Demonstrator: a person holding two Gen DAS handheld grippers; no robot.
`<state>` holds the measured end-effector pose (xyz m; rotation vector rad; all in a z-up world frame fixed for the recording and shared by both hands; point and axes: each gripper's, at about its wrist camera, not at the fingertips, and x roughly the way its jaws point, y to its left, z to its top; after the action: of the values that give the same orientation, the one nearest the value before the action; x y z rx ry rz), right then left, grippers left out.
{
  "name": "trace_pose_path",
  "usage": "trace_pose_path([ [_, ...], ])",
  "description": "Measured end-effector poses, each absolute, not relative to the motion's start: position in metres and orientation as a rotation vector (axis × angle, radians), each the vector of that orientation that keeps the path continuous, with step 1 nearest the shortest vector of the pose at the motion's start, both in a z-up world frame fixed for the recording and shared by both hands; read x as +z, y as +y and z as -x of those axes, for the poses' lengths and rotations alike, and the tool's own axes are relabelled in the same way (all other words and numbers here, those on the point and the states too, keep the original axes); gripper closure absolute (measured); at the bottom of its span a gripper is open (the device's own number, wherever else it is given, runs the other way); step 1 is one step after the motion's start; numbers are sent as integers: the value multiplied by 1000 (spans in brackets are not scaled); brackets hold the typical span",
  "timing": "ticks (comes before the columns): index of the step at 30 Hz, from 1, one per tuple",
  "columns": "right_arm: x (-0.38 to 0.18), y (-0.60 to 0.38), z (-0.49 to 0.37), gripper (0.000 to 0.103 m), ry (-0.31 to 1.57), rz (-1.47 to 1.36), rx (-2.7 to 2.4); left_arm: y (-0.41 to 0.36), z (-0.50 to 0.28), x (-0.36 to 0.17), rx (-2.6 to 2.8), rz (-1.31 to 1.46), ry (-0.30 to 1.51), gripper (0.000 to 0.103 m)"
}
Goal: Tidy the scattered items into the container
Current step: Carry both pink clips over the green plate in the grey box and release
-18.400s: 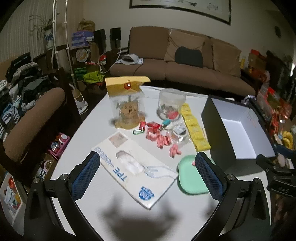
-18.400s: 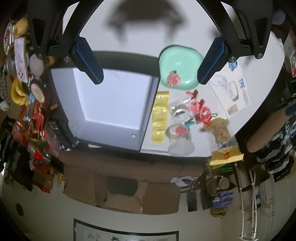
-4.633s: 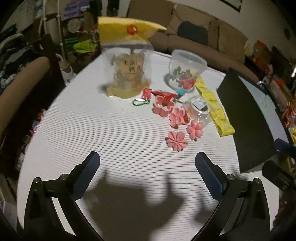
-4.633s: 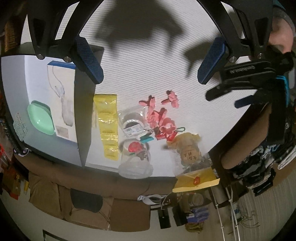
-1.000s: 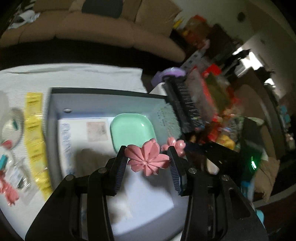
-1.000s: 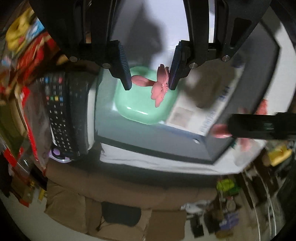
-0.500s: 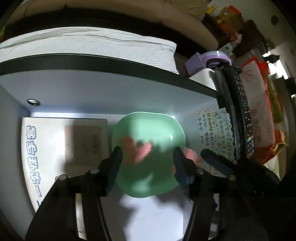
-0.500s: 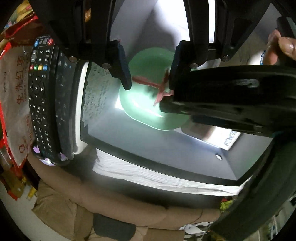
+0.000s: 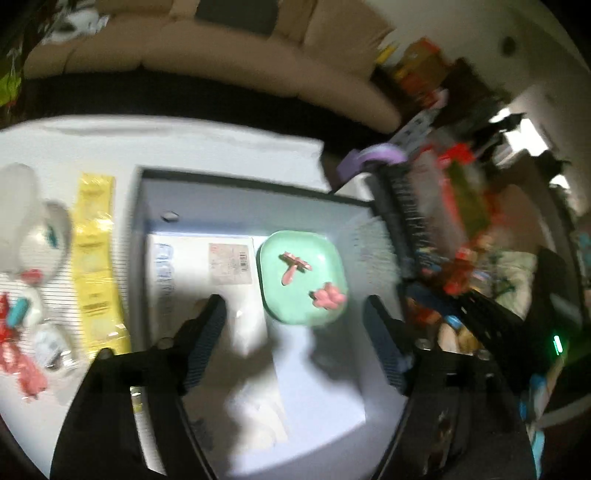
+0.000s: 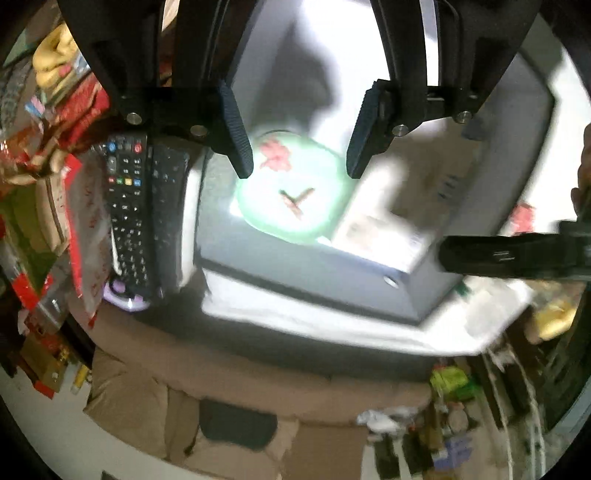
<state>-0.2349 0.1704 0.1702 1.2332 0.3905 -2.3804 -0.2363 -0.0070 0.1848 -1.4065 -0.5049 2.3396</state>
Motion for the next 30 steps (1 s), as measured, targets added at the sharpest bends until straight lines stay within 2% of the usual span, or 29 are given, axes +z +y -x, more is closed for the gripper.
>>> trace_pose_path([
  [2,190,165,211,39,335,-1159,-2382,-37,207,206,2413,1323,-478,15],
  [7,219,127,153,34,251,-1033,-2326,-141,133,218,2650,1258,-464,14],
  [12,224,73,109,32,171,-987,-2232,-225,82,186,2780,1296,-517,14],
  [18,204,-7,74,31,194,-955,-2138,-261,58,118,2818,1420,-547,14],
  [26,152,-83,78,31,146,-990,-2123,-313,55,64,2735,1406,-997,14],
  [30,114,-116,86,31,197,-999,-2128,-341,63,61,2709,1392,-1119,14],
])
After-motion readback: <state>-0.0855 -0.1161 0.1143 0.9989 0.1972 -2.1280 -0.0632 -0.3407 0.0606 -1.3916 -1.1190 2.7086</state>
